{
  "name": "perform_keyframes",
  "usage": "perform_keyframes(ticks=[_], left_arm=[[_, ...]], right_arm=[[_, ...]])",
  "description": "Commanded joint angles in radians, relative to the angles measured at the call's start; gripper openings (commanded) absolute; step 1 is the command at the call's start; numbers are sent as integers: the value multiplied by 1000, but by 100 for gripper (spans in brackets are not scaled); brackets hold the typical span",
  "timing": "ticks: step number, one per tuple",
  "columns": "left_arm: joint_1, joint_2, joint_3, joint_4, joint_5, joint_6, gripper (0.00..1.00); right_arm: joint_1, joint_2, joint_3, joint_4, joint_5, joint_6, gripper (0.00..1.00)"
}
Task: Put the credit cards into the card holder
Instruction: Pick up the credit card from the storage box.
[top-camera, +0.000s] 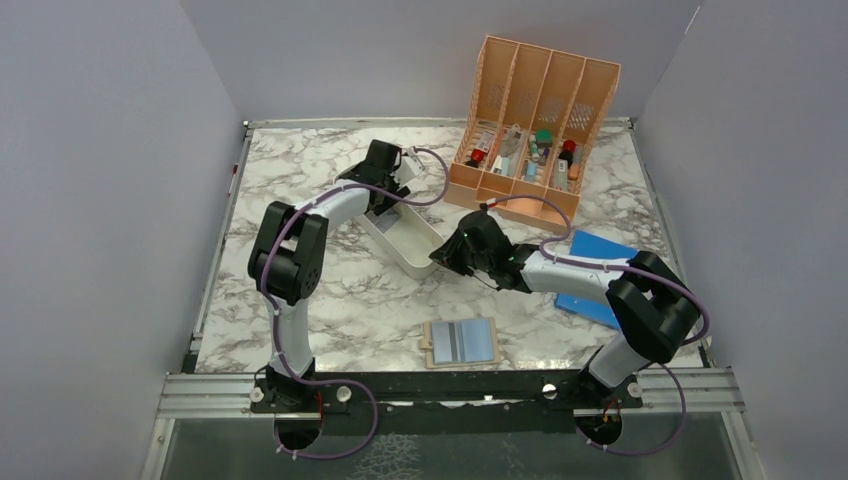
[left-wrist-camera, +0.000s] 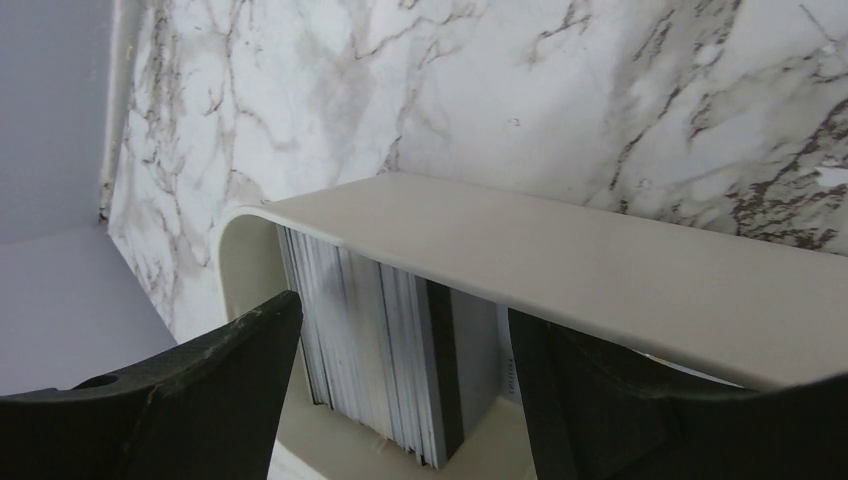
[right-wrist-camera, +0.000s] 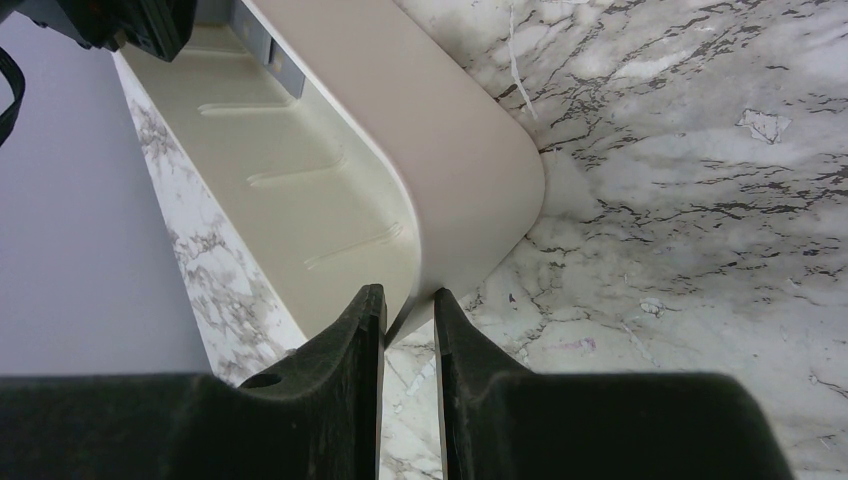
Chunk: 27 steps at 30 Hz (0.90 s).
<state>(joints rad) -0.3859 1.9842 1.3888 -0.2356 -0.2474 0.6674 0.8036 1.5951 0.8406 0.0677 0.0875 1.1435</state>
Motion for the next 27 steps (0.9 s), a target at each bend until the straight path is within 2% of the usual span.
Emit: perform_keyframes(ticks=[1,17,25,27], left_arm=[[11,-1,26,75,-76,43,76],[12,8,111,-15,-82,75,58],[12,17,117,-46,-49,76,30],[10,20,119,-52,-46,75,27]], right_arm=[[17,32,-37,-109,-71,-51,22],[16,61,-24,-100,-83,-51,22],[16,66,-22,-102,-82,-53,22],[17,67,-21,-101,-84,-53,22]])
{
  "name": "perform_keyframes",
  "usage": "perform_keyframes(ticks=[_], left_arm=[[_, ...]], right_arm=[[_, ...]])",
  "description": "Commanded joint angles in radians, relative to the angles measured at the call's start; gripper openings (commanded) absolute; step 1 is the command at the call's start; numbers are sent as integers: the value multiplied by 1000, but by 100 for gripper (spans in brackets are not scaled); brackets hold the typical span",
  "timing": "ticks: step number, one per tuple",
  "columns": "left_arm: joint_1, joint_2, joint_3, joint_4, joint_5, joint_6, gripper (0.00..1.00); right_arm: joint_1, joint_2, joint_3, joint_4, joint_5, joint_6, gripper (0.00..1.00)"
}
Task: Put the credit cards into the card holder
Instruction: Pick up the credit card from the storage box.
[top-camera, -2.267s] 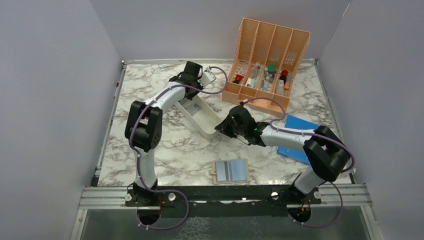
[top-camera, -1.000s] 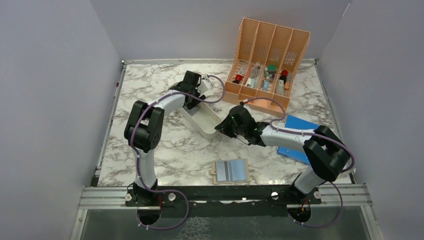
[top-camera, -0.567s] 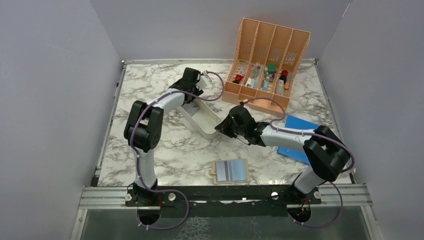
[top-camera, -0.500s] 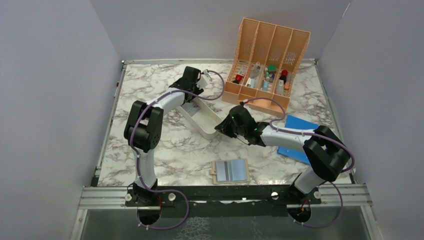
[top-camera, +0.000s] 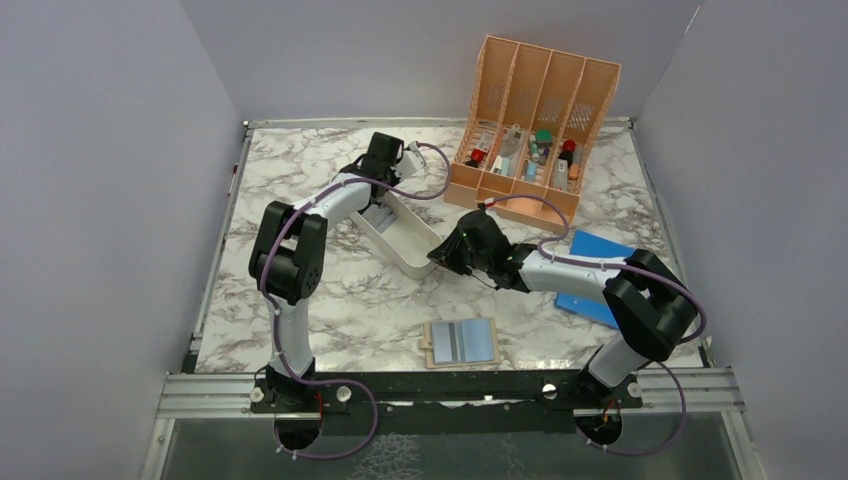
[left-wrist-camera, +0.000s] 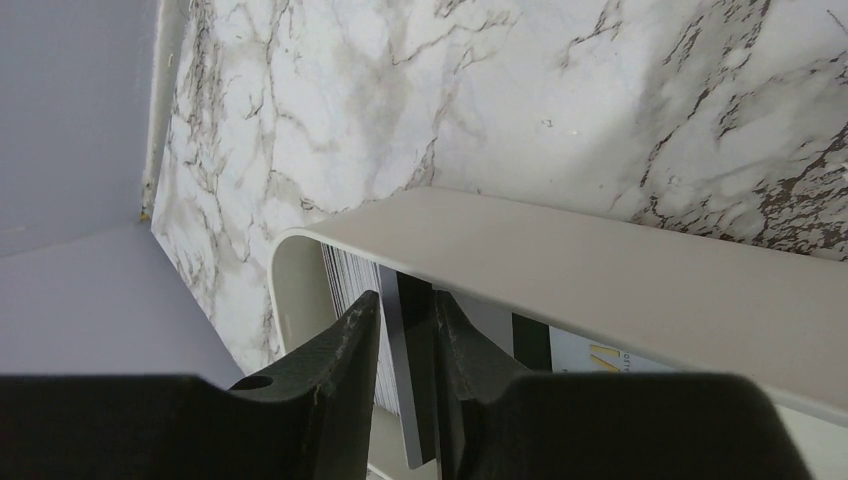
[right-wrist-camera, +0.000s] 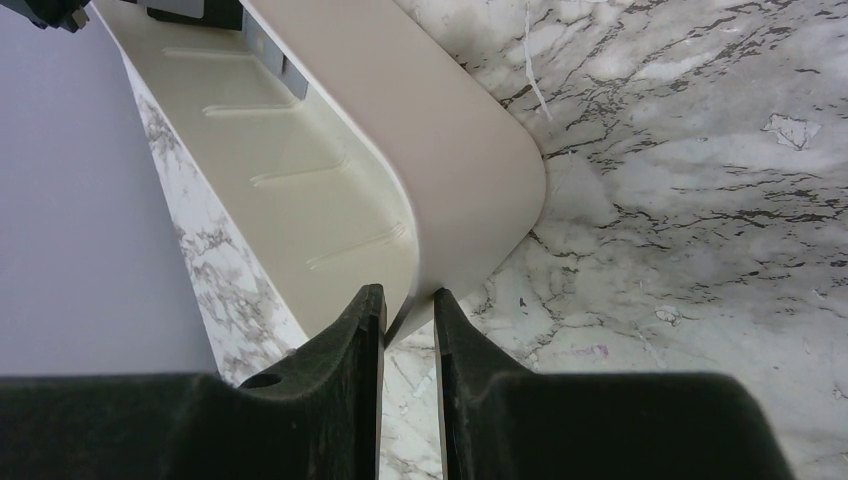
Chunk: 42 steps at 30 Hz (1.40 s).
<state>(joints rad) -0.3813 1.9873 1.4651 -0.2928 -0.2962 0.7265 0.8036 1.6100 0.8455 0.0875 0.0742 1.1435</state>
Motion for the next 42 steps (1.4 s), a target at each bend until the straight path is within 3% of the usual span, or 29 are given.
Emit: perform_keyframes(ticks=[1,4,8,13,35,42], left_arm=[[5,18,43,4,4,14,27],[3,18,46,-1,6,16,26],[-1,23,57,-11,6,18,17],[-11,30,77,-36,6,18,0],[-36,-28,183,-190,29,-182,0],[-36,-76,213,-192,85,-326,0]], right_arm=[[16,53,-24,-120,-72,-53,22],[16,57,-23,-120,-75,-53,22],[16,60,-23,-118,-76,-53,22],[16,63,-20,-117,-77,-54,22],[16,64,-11,-115,-96,-47,23],[16,42,0,-130,-98,-43,40]])
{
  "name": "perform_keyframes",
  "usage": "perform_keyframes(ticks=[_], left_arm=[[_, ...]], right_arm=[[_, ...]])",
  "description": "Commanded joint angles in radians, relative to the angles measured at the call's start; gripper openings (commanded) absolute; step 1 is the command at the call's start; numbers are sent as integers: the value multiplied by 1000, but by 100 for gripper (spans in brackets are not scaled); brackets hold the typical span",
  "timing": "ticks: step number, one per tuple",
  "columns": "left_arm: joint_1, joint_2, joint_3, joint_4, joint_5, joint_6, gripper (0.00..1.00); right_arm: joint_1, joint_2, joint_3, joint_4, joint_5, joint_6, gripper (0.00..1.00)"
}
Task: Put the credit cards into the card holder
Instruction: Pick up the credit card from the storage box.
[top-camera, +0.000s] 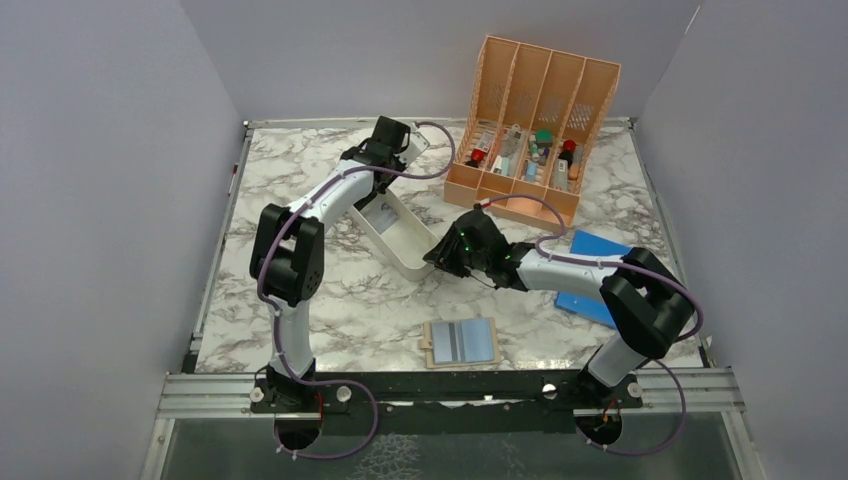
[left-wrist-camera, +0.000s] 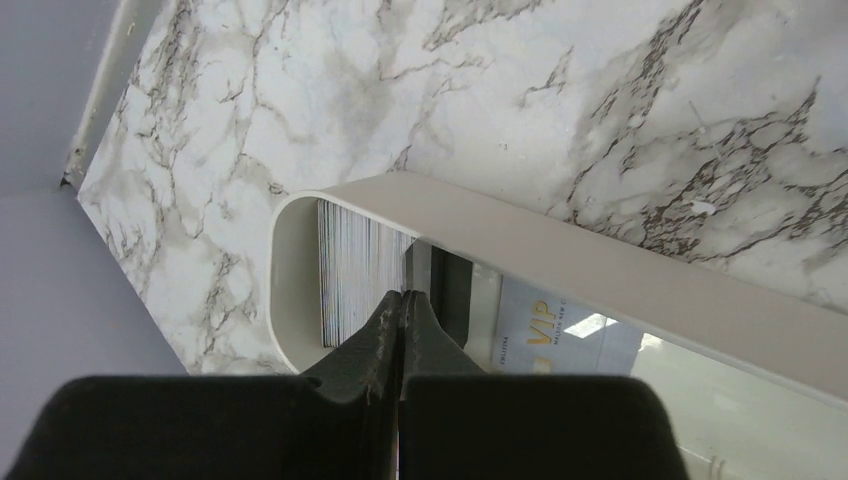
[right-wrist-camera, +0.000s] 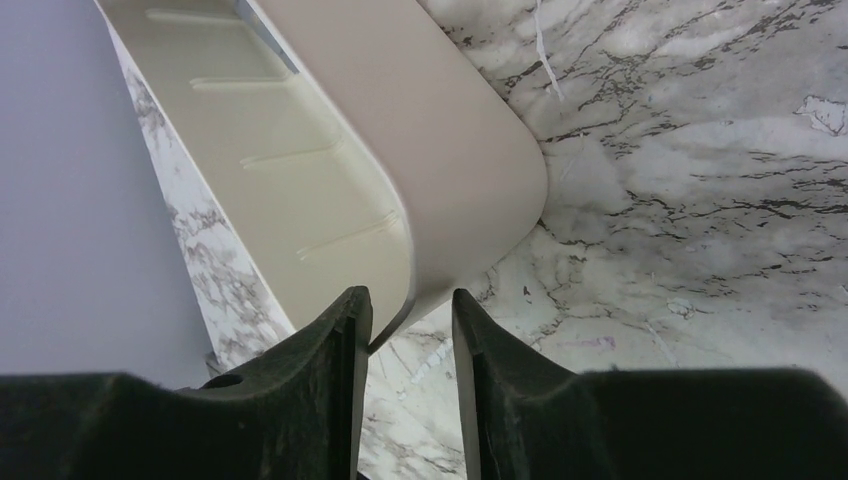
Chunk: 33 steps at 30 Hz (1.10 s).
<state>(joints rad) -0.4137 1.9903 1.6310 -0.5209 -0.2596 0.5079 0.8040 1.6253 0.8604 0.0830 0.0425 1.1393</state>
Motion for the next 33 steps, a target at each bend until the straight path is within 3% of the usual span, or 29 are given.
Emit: perform_keyframes(ticks=[1,16,24,33], left_arm=[[-4,-88,47,36,46,-131,0],[-4,-330,-21,65,194,-455,0],[-4,-504,-255,245,530,-703,0],[-17,-709,-569,369,632,-1029,0]], right_arm=[[15,22,-10,-135,-66,-41,42],[15,-132,53,-289,-48,-120,80],[15,-272,47,-423,-56,-251,79],[19,-390,-68,-580,-128,-338,69]])
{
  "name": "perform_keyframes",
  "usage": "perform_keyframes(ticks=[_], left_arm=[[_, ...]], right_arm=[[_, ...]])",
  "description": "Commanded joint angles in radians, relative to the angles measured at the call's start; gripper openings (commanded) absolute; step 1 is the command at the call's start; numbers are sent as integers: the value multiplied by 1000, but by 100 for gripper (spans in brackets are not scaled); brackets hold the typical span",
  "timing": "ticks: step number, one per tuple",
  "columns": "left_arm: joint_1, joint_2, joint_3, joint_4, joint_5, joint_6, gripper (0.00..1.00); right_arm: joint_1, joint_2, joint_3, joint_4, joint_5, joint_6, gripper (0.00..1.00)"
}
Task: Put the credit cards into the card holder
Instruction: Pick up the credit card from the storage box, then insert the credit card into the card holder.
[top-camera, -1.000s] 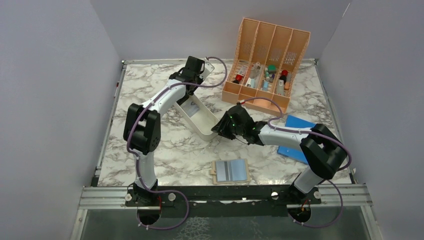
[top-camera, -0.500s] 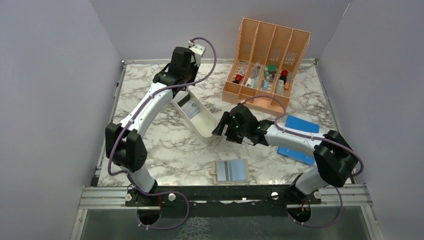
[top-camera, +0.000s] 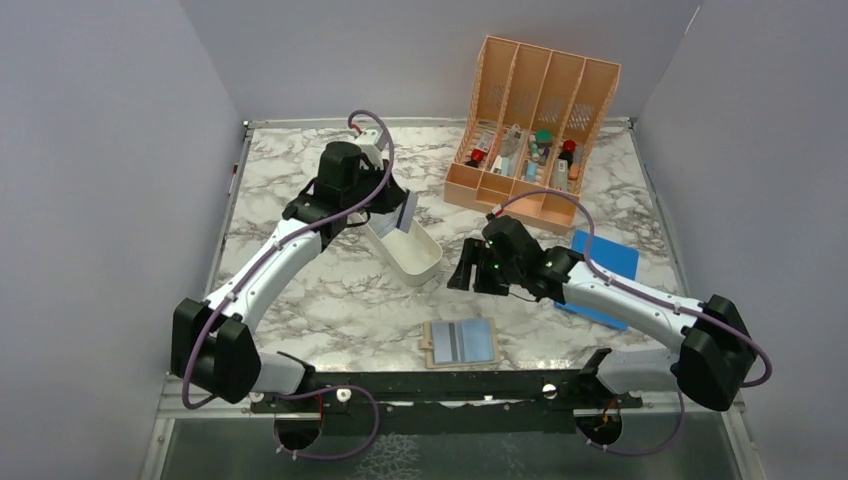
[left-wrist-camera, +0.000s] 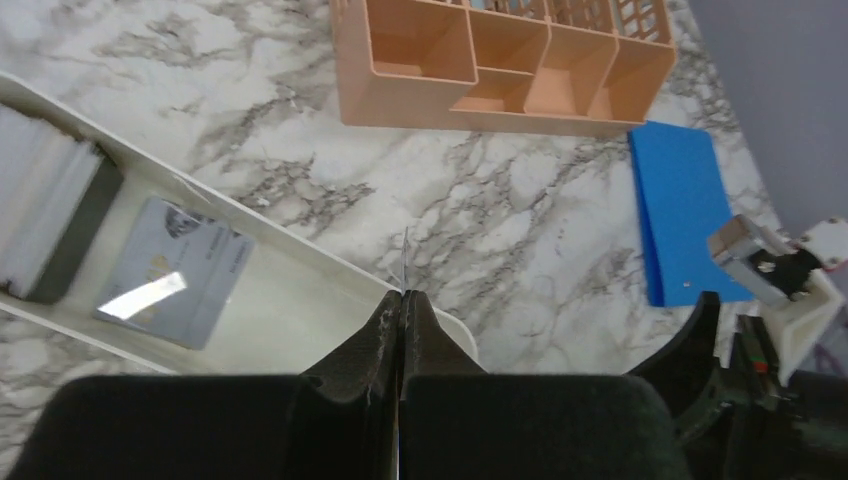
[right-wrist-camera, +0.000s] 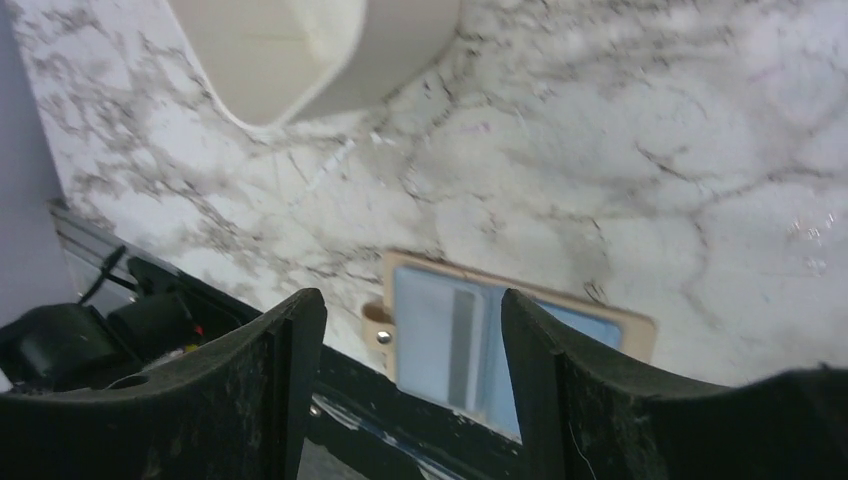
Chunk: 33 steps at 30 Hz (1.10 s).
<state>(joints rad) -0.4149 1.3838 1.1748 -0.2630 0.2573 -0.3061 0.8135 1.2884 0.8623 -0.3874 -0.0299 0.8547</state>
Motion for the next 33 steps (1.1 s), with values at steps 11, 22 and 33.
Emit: perform_keyframes(ticks=[11,22,33], left_arm=[[-330,-373,-483,267,-58,-607,0],[-609,-425,-715,470,-321,-804,0],[-766,-240,-736,538,-509,-851,0]], right_arm=[[16,-166,-194,-152,-8,-67,58],[16,-135,-263,-93,-3,-62,58],[-2,-145,-319,-60,21,-77,55]])
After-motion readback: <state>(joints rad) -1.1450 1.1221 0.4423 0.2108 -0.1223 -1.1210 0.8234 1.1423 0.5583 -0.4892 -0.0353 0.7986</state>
